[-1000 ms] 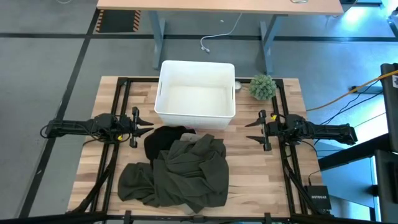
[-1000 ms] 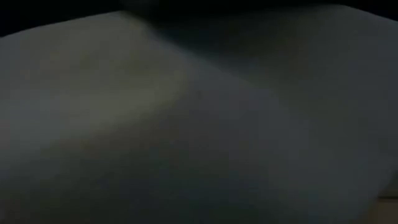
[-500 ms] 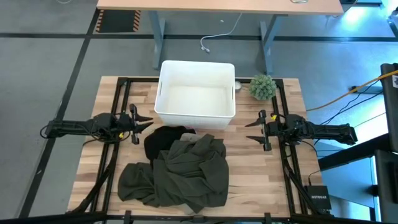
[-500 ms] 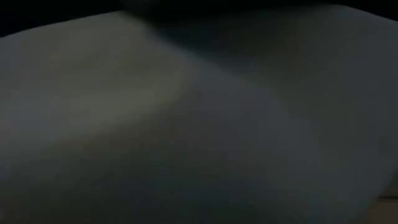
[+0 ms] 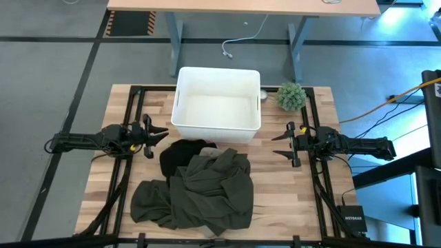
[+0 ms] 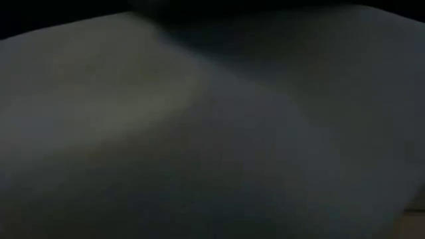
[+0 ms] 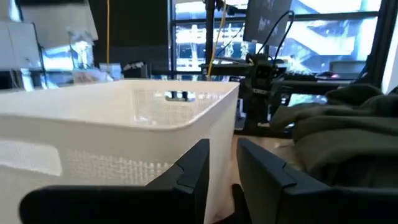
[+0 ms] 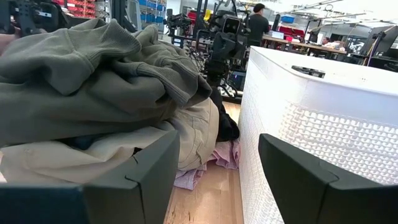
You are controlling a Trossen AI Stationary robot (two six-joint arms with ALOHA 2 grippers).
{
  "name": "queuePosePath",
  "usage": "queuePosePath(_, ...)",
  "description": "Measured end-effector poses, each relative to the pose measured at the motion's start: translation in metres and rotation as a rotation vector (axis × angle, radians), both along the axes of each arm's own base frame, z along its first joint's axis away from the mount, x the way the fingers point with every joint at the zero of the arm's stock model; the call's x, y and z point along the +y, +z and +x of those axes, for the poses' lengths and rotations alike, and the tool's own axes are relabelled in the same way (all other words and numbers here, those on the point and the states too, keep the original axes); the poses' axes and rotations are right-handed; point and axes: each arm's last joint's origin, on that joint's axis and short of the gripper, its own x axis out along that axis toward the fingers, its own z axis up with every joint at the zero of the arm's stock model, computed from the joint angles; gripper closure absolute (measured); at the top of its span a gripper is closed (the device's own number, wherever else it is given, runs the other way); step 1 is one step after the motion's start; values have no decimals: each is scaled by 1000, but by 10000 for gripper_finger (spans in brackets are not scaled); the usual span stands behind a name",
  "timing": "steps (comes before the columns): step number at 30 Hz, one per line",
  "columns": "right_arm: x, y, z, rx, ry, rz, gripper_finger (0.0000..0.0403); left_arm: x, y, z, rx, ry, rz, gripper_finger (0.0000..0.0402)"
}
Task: Sort clothes
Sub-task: Put the green jacket into the white bin
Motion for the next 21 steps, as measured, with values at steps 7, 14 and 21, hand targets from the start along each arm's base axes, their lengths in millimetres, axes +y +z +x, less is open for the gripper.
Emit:
queuePosePath(7,0,0,0,11,-3,99,166,0,9,-2,-98,1,-11,326)
queuePosePath(14,0,0,0,53,1,442,166,-1,31,-6,-170,-52,-10,326)
queuePosePath(21,0,0,0,70,-3,585,166,-9,67,0,-207,-183,-37,326)
